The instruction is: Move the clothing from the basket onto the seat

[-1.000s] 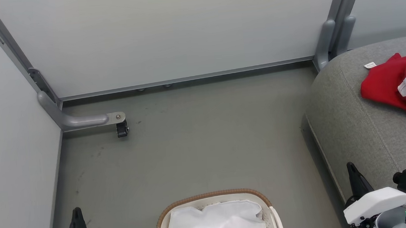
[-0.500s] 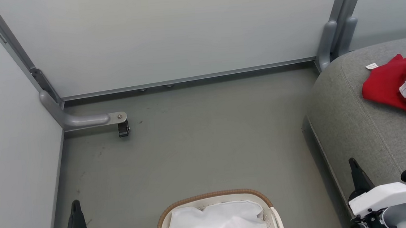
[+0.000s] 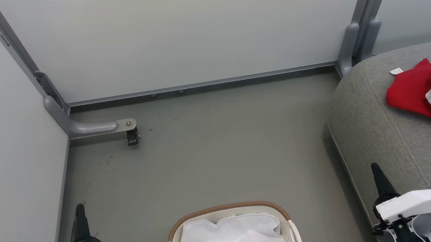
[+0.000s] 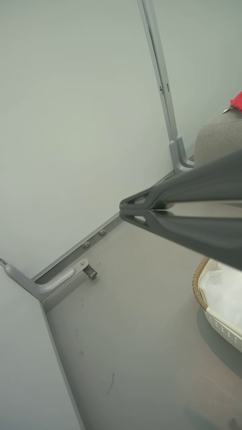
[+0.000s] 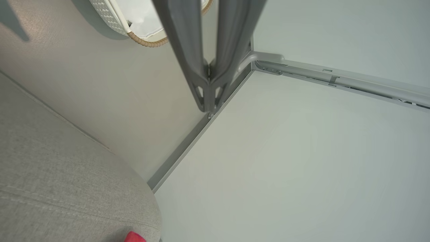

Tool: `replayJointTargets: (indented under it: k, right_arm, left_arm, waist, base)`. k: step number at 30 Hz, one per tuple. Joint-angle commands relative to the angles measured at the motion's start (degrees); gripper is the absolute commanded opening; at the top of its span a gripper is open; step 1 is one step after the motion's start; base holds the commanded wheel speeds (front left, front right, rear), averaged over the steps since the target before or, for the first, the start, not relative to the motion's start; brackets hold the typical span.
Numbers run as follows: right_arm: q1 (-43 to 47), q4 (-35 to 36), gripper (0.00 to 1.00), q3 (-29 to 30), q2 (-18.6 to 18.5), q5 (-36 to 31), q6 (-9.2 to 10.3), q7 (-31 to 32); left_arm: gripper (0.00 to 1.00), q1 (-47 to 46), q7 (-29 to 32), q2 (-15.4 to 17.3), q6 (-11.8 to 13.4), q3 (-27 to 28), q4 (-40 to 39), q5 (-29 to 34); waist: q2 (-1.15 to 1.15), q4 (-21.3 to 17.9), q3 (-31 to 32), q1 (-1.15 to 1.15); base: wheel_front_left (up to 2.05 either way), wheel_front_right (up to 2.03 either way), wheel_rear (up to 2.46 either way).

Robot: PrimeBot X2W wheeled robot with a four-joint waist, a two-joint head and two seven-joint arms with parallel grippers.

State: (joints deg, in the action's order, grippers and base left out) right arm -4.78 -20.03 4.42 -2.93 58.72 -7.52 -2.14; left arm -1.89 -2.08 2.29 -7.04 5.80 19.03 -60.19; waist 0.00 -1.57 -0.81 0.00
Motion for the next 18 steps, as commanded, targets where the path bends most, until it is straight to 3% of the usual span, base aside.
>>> replayJointTargets:
  k: [1, 18]
  right_arm:
    - [-1.19, 0.97, 0.0, 0.29, -0.23, 1.8, 0.03, 0.44]
    - [-1.31, 2.59, 0.0, 0.9, -0.18, 11.57, 0.03, 3.03]
  left_arm:
    - [0.0, -1.71, 0.35, 0.52, -0.16, 0.29, -0.83, -1.58]
    - [0.0, -2.68, 2.94, 0.59, -0.3, 0.46, -2.15, -11.02]
  waist:
    - [0.0, 0.04, 0.02, 0.0]
    - [0.0, 0.42, 0.17, 0.0]
  base:
    - [0.0, 0.0, 0.0]
    - [0.0, 0.0, 0.0]
